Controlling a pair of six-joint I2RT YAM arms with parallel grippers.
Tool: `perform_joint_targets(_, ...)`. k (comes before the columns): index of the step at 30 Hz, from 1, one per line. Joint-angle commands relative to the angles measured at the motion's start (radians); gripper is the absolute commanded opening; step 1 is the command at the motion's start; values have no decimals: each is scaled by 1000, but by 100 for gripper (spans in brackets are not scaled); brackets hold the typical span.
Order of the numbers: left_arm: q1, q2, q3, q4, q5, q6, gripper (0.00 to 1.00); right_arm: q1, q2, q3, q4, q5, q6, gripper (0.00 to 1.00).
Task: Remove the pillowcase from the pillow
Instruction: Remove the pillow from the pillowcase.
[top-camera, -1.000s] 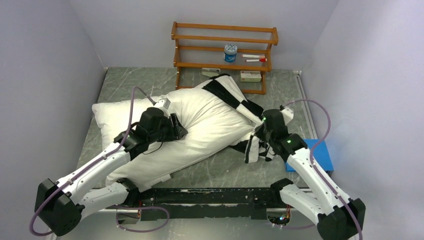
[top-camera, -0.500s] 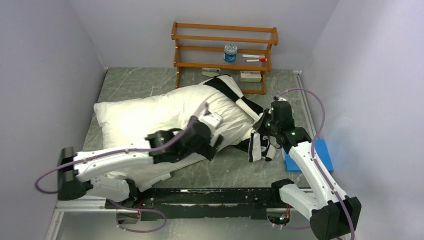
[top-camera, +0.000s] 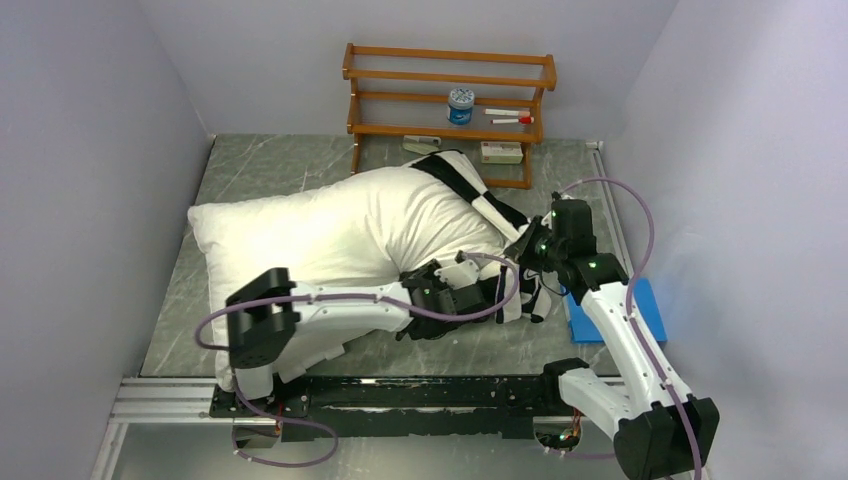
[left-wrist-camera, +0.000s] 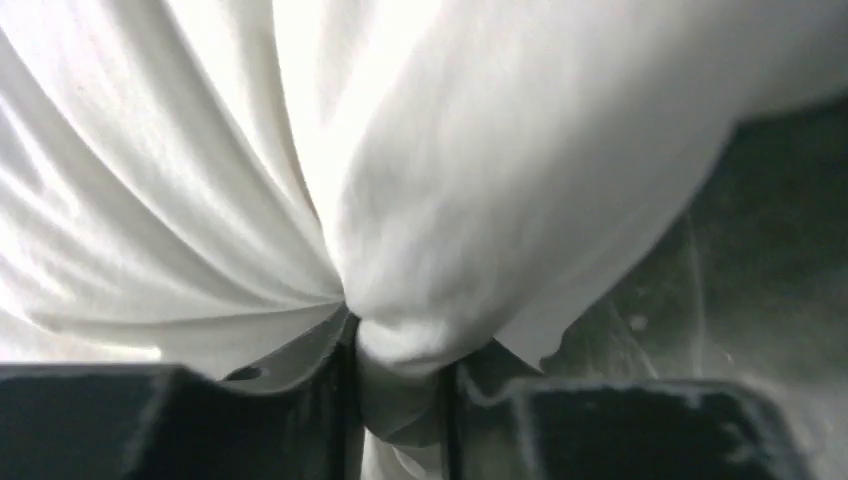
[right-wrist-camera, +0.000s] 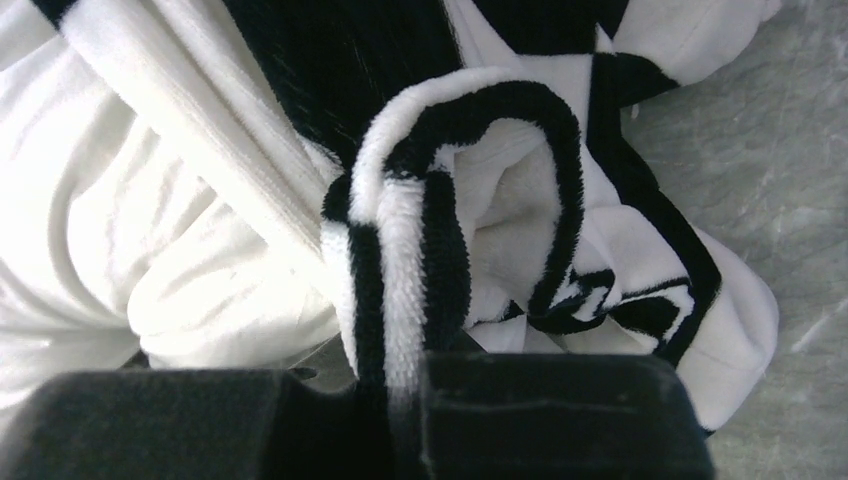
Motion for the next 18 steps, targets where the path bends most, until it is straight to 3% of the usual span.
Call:
perform_joint_targets(1,86,110,94,-366,-269,-319,7,-62,-28,81,42,20,-19,0)
perform_joint_targets(3,95,83,133,-438,-295,-353,5,-71,-26,115,22,32,-38,0)
perform_joint_targets(5,103,8,176,-428,-294,-272,5,-75,-18,171,1,35,-62,0)
perform_joint_targets(8,127,-152,237,-258,-203,31,5,-76,15,307,-2,-132,-122,0)
perform_joint_targets(10,138,-255,284,-153,-132,230,5,-75,81,434,-20,-362,-148,0)
perform_joint_targets(15,252,-351,536,-267,47,271,5,-70,183,689,7,-732,-128,0)
perform_joint_targets(18,291,-396,535,-286,29,307,5,-69,194,731,-41,-658,-157,3)
